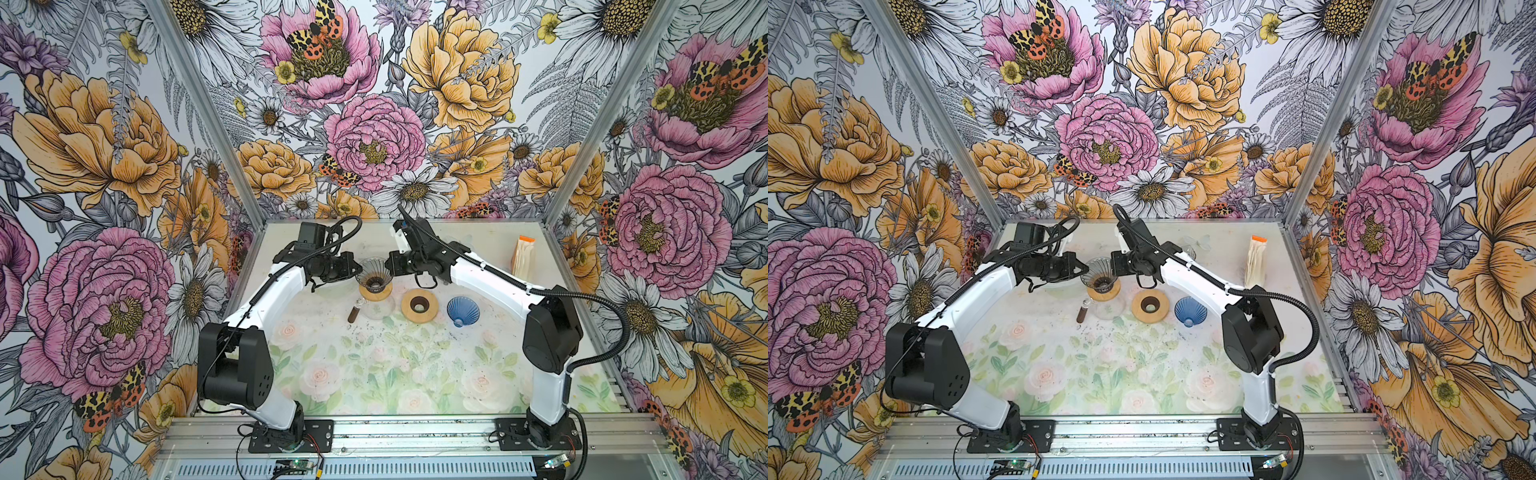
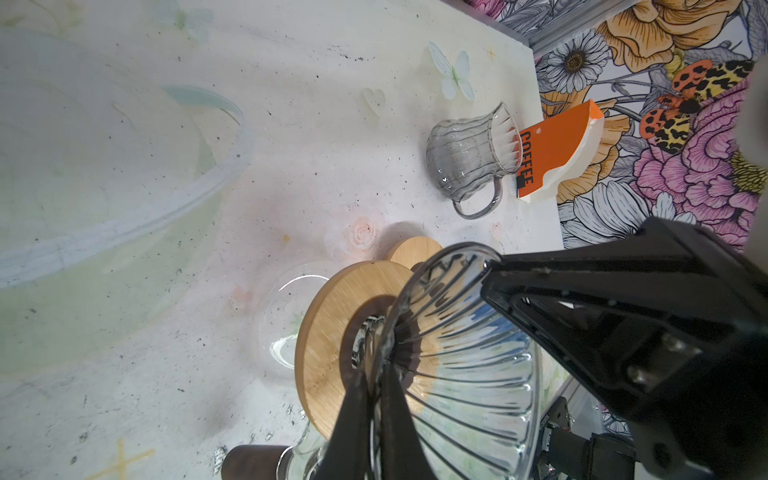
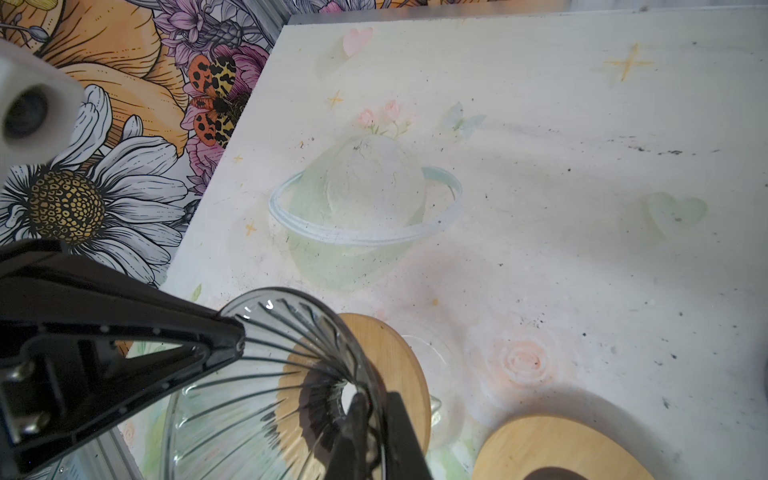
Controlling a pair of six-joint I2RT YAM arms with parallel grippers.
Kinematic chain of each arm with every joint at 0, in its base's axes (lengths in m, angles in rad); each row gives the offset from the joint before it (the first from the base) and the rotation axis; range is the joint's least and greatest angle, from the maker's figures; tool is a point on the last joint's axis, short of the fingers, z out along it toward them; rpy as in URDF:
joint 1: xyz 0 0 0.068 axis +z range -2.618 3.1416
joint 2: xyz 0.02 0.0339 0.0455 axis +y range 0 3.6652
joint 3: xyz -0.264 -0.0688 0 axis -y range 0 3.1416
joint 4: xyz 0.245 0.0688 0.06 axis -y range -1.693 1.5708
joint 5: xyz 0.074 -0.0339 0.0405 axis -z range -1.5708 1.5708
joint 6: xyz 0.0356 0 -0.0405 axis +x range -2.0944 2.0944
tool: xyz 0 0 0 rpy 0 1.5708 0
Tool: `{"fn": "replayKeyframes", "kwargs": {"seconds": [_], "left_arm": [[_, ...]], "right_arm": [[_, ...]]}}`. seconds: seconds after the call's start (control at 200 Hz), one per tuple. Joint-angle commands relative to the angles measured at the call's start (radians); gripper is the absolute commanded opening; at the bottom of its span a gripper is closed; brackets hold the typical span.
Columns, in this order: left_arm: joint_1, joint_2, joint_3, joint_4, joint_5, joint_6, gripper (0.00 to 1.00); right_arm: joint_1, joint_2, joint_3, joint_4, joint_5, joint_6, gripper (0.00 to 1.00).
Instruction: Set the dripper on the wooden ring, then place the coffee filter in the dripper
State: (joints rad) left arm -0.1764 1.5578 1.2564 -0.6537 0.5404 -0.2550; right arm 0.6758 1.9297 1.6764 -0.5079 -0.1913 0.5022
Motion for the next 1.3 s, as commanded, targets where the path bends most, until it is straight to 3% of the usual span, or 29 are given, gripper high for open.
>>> {"fn": "replayKeyframes", "kwargs": {"seconds": [0.0, 1.296], "left_arm": [[-0.014, 0.008, -0.039, -0.041, -0.078, 0.044, 0.03], [-0.021, 0.026, -0.086, -0.026, -0.114, 0.065, 0.0]], "right_arm": [[0.008, 0.018, -0.044, -0.049, 0.055, -0.002, 0.1], [0.025, 0.008, -0.198, 0.097, 0.048, -0.005, 0.1]]}}
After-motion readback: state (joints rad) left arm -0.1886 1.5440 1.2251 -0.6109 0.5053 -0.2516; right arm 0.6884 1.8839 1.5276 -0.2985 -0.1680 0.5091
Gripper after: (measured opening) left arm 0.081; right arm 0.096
